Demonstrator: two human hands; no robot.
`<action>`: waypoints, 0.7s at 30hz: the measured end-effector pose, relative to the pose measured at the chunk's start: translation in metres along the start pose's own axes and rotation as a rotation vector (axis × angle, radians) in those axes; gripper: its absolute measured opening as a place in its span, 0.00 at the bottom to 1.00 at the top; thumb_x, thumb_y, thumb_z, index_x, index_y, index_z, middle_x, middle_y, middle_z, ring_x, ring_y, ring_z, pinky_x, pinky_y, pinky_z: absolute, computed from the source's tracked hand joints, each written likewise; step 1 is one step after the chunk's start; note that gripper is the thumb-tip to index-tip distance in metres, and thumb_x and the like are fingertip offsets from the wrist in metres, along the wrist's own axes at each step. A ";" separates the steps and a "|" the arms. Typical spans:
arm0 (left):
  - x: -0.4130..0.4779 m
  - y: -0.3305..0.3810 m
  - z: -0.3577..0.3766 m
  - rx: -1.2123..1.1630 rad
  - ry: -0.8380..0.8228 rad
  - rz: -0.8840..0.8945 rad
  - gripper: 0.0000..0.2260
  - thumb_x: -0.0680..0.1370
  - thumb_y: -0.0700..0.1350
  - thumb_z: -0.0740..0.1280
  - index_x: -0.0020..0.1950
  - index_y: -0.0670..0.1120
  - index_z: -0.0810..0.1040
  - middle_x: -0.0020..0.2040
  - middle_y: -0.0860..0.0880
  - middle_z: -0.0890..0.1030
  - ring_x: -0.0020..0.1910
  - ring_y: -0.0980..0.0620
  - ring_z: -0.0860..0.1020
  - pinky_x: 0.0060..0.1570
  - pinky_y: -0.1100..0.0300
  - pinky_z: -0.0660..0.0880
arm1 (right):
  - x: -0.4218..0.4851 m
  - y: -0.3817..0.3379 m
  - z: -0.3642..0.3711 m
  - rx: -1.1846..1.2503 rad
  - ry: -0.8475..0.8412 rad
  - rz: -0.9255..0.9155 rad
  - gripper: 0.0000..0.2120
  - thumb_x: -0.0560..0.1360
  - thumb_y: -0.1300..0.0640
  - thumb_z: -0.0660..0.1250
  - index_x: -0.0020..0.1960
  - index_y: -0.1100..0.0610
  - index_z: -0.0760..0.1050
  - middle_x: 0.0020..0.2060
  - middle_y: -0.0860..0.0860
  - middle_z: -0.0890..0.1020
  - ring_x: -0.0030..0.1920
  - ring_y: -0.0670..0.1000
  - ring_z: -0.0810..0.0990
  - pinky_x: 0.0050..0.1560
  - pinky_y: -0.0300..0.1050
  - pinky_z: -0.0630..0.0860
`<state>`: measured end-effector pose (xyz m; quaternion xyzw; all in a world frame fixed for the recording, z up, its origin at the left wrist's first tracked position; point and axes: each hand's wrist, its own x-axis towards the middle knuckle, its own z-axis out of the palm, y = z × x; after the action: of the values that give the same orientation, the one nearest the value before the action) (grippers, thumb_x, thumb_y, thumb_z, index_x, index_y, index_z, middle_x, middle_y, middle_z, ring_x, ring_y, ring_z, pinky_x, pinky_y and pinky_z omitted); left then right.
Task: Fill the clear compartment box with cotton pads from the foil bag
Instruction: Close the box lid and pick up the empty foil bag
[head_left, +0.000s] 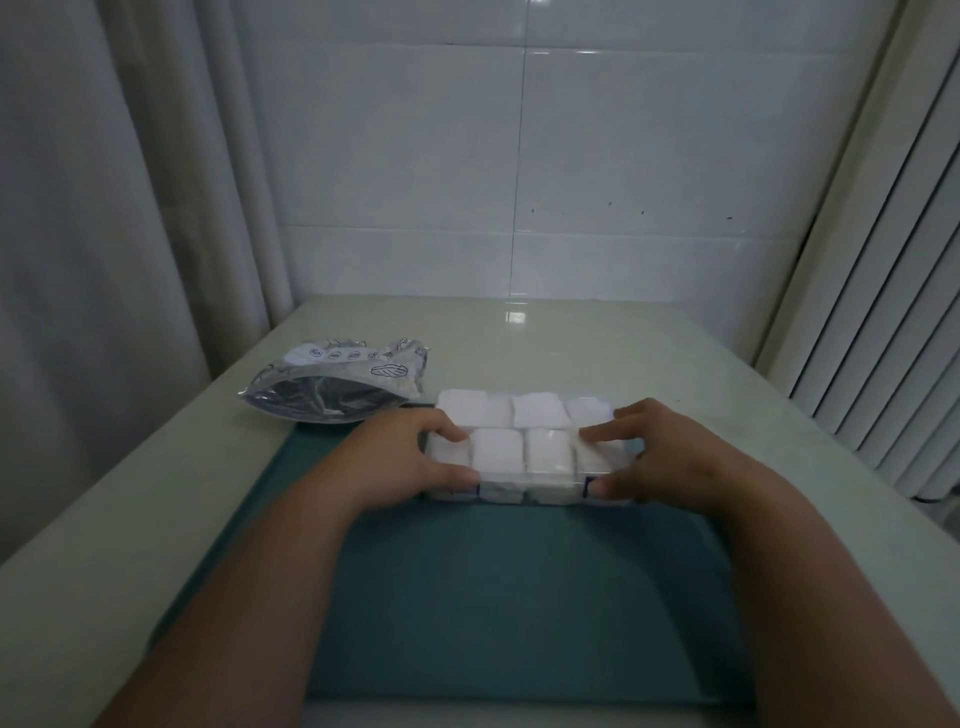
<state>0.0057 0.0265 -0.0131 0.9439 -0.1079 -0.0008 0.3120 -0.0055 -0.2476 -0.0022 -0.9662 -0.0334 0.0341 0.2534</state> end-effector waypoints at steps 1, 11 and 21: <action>0.000 0.001 0.000 0.005 -0.002 -0.009 0.21 0.63 0.59 0.79 0.53 0.60 0.80 0.55 0.55 0.78 0.52 0.57 0.77 0.48 0.63 0.71 | 0.000 0.000 0.000 0.001 0.008 0.003 0.31 0.65 0.46 0.79 0.66 0.44 0.76 0.64 0.45 0.66 0.56 0.49 0.71 0.54 0.46 0.79; 0.000 0.003 -0.002 0.034 -0.003 -0.038 0.23 0.64 0.58 0.79 0.58 0.58 0.82 0.49 0.55 0.78 0.47 0.59 0.77 0.46 0.63 0.71 | 0.001 -0.004 0.000 0.048 0.001 0.025 0.25 0.66 0.52 0.79 0.62 0.48 0.80 0.66 0.46 0.70 0.56 0.49 0.73 0.52 0.46 0.79; 0.004 -0.006 -0.004 -0.612 -0.002 -0.277 0.08 0.76 0.52 0.69 0.52 0.51 0.82 0.51 0.47 0.85 0.45 0.46 0.84 0.37 0.55 0.79 | -0.001 -0.021 0.007 -0.089 0.211 0.033 0.15 0.72 0.39 0.68 0.55 0.43 0.82 0.63 0.46 0.78 0.61 0.52 0.75 0.66 0.49 0.69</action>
<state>0.0107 0.0332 -0.0131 0.8122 0.0263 -0.0767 0.5777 -0.0079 -0.2260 0.0018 -0.9751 0.0080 -0.0653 0.2120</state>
